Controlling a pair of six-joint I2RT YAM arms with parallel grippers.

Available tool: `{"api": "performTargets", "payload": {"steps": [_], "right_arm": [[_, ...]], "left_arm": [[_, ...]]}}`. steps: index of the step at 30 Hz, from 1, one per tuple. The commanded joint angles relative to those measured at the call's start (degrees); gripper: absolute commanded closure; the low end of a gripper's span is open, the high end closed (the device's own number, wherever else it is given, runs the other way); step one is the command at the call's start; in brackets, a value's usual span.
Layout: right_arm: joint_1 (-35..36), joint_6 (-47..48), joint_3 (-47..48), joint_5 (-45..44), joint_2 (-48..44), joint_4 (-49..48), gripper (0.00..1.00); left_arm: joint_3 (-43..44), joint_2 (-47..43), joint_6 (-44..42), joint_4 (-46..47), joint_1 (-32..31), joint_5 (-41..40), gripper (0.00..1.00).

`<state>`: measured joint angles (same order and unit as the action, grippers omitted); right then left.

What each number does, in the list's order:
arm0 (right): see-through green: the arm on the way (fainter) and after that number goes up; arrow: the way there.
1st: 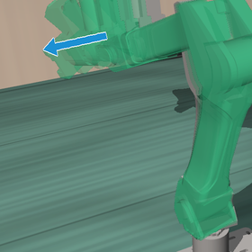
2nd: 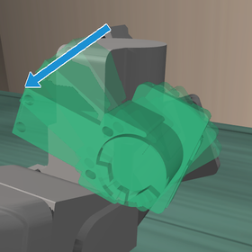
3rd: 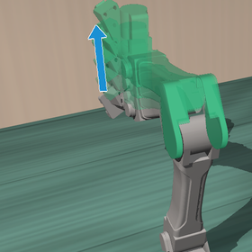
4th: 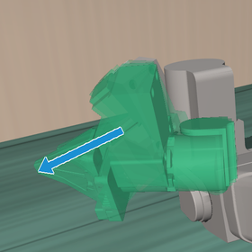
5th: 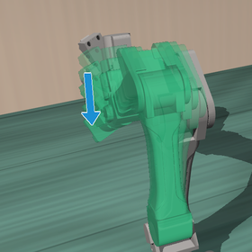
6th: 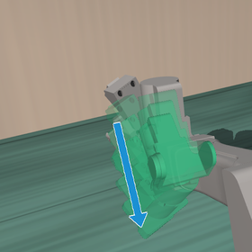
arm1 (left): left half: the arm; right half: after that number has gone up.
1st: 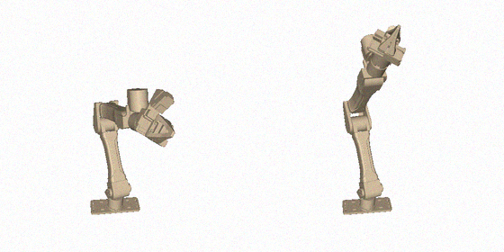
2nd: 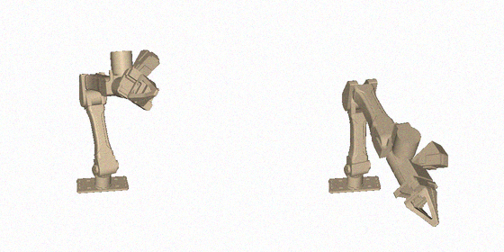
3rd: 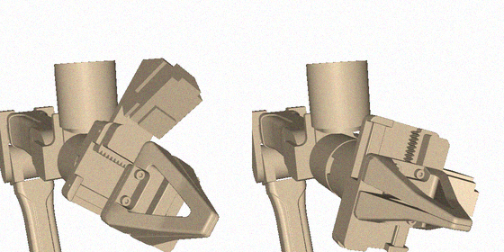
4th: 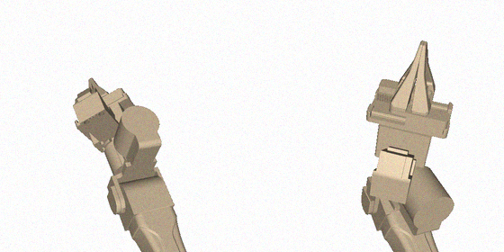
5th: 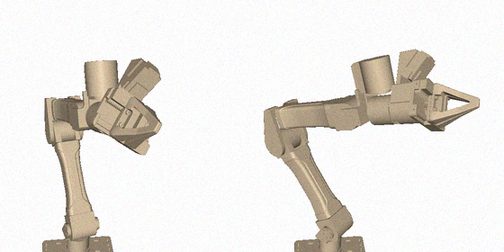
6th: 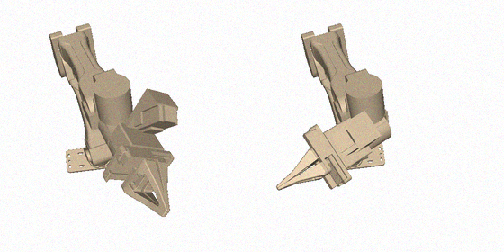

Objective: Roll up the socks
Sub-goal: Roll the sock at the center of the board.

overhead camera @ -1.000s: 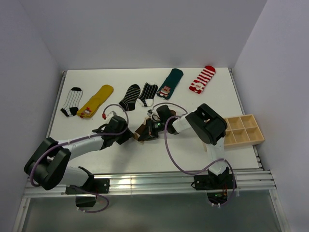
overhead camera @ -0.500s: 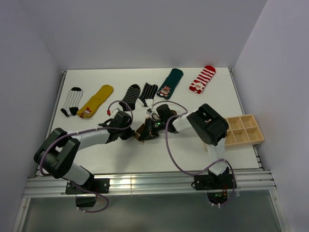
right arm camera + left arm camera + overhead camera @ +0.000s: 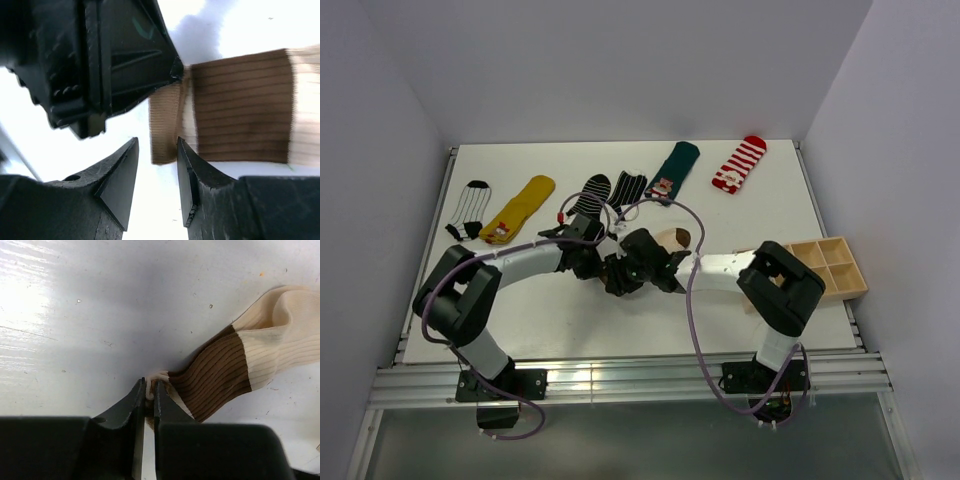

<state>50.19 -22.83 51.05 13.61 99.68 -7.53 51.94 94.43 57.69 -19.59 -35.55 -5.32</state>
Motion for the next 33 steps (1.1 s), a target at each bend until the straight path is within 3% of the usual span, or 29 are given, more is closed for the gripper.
{"api": "performTargets", "payload": {"steps": [1,11,16,24,33], "right_arm": [[4.19,7.44,-0.69,-15.61,-2.91,1.03,0.56],[12.99,11.05,0.98,-32.5,1.57,1.55,0.63],[13.88,11.14,0.46,-33.3,0.52,0.06,0.62],[13.88,9.38,-0.42,-34.7,-3.25,0.24,0.49],[13.88,12.81,-0.51,-34.35,-7.93,-1.35,0.51]], "left_arm": [[3.16,2.24,-3.37,-5.71,0.13,1.54,0.89],[6.06,5.32,-4.08,-8.0,0.39,4.79,0.88],[6.33,6.11,-4.69,-8.09,0.39,4.8,0.88],[5.45,5.94,-5.04,-7.48,0.39,5.67,0.89],[5.98,5.41,-5.75,-8.7,0.39,5.59,0.89]]}}
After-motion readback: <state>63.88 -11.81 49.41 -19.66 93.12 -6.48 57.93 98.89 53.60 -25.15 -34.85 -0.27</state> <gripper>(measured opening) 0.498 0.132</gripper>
